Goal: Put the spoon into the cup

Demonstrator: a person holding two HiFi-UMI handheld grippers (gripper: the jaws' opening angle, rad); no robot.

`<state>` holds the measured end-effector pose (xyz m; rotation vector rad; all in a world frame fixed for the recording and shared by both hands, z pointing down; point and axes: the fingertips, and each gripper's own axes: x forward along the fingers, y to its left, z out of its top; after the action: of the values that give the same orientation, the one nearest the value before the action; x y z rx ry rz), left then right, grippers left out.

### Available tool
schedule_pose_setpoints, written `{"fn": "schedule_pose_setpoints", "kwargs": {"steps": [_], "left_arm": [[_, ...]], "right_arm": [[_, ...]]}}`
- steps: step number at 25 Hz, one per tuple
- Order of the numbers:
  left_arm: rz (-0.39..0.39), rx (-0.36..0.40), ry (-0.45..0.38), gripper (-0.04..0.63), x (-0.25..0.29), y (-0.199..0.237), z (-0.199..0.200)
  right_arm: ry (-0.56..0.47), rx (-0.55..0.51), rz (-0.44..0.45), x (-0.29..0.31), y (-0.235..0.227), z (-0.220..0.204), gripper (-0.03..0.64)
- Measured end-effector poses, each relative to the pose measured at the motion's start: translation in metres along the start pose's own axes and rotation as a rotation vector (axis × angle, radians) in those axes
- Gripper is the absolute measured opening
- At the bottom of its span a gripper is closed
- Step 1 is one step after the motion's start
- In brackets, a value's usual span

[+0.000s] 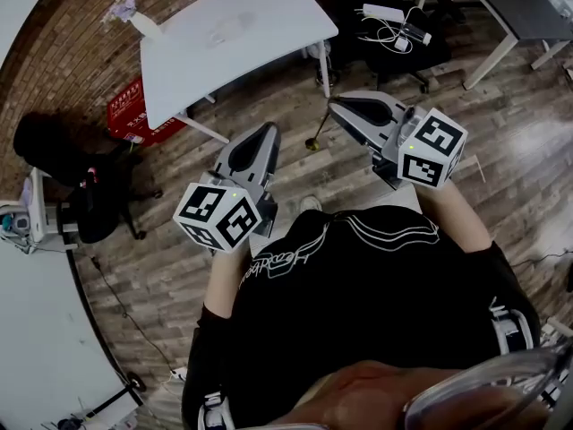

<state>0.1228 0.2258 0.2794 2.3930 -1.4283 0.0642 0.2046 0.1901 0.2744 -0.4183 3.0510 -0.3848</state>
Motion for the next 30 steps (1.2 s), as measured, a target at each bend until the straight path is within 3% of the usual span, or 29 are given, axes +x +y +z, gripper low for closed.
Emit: {"fn": "schedule_pose_setpoints", "kwargs": {"steps": [16, 20, 25, 30], "left_arm": [[-0.148, -0.074, 0.006, 0.005, 0.028, 0.145, 0.062], [-0.136, -0.108, 0.014, 0.005, 0.023, 0.187, 0.060], [-0.124, -0.240, 0.004, 0.005, 0.031, 0.238, 0.054], [-0.076, -0.228, 0.025, 0.005, 0.051, 0.269, 0.045]], "right_arm": [[-0.045, 0.076, -0.104, 0.144, -0.079, 0.027, -0.002], [-0.056, 0.062, -0.101, 0.169, -0.082, 0.029, -0.002], [-0.019, 0.076, -0.130, 0.197, -0.106, 0.021, -0.002], [0.012, 0.117, -0.134, 0.220, -0.138, 0.006, -0.002]]}}
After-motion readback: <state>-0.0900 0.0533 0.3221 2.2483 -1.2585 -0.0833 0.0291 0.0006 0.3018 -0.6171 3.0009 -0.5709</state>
